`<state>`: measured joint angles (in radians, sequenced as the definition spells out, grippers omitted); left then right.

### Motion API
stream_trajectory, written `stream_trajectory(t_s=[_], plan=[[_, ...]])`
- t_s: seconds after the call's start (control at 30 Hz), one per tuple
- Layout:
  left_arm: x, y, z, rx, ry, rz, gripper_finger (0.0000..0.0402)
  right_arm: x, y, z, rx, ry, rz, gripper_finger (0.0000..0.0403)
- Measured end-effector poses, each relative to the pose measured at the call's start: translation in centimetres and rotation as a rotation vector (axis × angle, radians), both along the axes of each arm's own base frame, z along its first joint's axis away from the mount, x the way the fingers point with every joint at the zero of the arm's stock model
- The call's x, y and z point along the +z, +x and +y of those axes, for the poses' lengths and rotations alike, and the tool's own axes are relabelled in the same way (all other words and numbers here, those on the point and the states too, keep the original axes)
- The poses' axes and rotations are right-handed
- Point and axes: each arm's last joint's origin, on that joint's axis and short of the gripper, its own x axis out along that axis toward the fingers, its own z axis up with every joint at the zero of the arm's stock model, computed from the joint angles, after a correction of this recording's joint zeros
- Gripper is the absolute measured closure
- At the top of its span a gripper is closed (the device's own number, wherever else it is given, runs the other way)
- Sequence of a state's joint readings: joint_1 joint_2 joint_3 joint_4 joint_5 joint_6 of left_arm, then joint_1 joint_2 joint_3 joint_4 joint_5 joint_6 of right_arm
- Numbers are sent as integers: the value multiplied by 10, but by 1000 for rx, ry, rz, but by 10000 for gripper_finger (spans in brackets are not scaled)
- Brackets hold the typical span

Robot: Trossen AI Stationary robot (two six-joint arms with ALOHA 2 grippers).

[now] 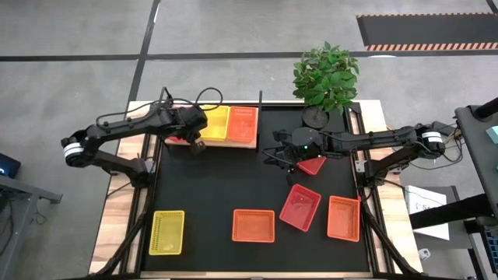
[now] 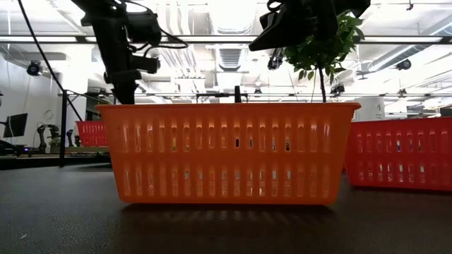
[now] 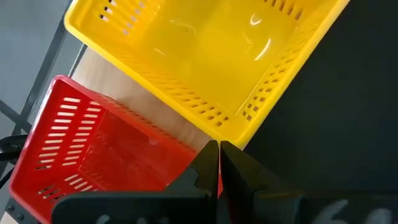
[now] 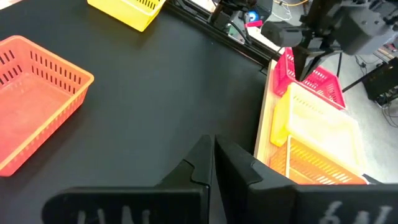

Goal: Stack baskets on shelf by color
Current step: Adjust the yellow bins on the shelf

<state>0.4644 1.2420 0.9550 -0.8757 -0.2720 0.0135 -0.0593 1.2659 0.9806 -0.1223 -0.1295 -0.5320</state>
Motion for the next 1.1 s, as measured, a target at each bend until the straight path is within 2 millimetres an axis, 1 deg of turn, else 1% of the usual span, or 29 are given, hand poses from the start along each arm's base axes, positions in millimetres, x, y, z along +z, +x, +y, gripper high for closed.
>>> stream_trajectory(t_s=[0.17,0.53,0.6,0.67,0.77,0.83,0.93,1.1], plan=[[-4,3,2,2,-8,15,402,0,0,0,0,0,0,394],[-2,5,1,-8,-35,-11,402,0,0,0,0,0,0,394],[1,5,1,-8,-31,-20,402,0,0,0,0,0,0,394],[6,10,3,-12,-4,-76,402,0,0,0,0,0,0,394],[14,25,11,-41,101,-244,402,0,0,0,1,-1,0,394],[15,34,17,-93,182,-307,402,0,0,0,0,0,-1,394],[6,43,28,-137,242,-278,402,0,0,0,0,0,-1,394],[-16,45,51,-51,260,-152,402,0,0,0,-4,6,0,394]])
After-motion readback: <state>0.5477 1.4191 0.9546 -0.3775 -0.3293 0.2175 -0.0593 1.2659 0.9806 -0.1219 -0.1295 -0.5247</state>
